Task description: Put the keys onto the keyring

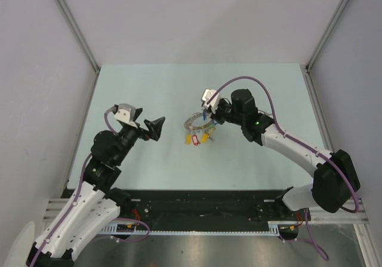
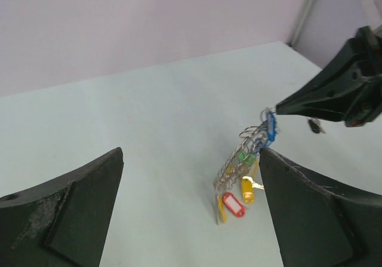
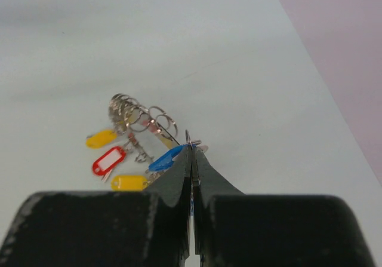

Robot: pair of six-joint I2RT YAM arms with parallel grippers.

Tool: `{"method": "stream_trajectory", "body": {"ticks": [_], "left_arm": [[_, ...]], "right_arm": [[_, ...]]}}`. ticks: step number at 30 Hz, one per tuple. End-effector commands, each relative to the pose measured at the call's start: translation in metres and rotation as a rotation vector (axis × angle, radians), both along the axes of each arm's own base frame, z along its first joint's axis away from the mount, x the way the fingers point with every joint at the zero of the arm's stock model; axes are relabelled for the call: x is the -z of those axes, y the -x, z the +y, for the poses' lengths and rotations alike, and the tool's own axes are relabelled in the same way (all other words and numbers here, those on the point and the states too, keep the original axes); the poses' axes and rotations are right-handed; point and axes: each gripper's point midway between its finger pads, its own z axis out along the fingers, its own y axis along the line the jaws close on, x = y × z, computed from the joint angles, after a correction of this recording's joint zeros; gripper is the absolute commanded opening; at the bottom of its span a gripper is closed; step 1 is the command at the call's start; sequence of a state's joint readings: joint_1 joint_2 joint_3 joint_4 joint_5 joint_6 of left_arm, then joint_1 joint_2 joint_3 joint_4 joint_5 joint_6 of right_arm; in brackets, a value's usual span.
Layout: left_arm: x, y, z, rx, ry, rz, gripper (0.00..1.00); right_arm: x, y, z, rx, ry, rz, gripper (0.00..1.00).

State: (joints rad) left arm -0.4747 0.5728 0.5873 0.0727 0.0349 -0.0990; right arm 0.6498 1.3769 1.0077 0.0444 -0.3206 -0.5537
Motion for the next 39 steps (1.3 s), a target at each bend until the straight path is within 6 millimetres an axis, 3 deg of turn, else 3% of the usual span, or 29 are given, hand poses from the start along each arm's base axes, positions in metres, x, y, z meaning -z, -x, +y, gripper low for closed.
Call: {"method": "stream_trajectory", "body": {"ticks": [1,7,8,14,16,18,19,20,24,28,31,32,35,36,39], "left_arm": [[-0.003,-0.005,0.040,-0.202,0.016,0.046,1.00],[0.003,0.004,0.068,-0.325,0.019,0.037,1.00],[0.005,0.006,0.073,-0.348,0.021,0.040,1.00],[0.015,0.023,0.091,-0.396,0.038,0.029,1.00],[0.019,0.027,0.096,-0.413,0.045,0.035,1.00],[0.022,0.034,0.100,-0.423,0.055,0.035,1.00],[0.022,0.037,0.102,-0.425,0.065,0.030,1.00],[0.022,0.042,0.105,-0.426,0.073,0.022,1.00],[0.022,0.050,0.113,-0.449,0.101,0.006,1.00],[0.018,0.057,0.122,-0.479,0.133,-0.009,1.00],[0.013,0.060,0.127,-0.500,0.176,-0.019,1.00],[0.011,0.061,0.129,-0.513,0.190,-0.020,1.00],[0.006,0.062,0.134,-0.537,0.246,-0.027,1.00],[0.003,0.062,0.134,-0.536,0.257,-0.032,1.00],[-0.001,0.063,0.136,-0.545,0.286,-0.042,1.00]], "right_arm": [[-0.041,-0.018,0.004,0.041,-0.077,-0.077,0.00],[0.019,-0.011,-0.016,0.199,-0.053,0.222,0.00],[0.021,-0.006,-0.018,0.219,-0.080,0.257,0.00],[0.079,0.026,-0.046,0.347,-0.117,0.452,0.01],[0.101,0.040,-0.060,0.401,-0.108,0.515,0.04],[0.104,0.049,-0.067,0.439,-0.150,0.549,0.07],[0.122,0.061,-0.074,0.460,-0.137,0.589,0.11],[0.126,0.065,-0.079,0.479,-0.145,0.605,0.15],[0.123,0.071,-0.092,0.552,-0.228,0.608,0.36],[0.104,0.066,-0.111,0.635,-0.282,0.554,0.59],[0.075,0.058,-0.133,0.718,-0.360,0.461,0.69],[0.058,0.058,-0.140,0.729,-0.402,0.416,0.79],[0.026,0.056,-0.167,0.804,-0.469,0.304,0.82],[0.017,0.055,-0.173,0.817,-0.482,0.275,1.00],[-0.016,0.060,-0.198,0.869,-0.512,0.152,1.00]]}}
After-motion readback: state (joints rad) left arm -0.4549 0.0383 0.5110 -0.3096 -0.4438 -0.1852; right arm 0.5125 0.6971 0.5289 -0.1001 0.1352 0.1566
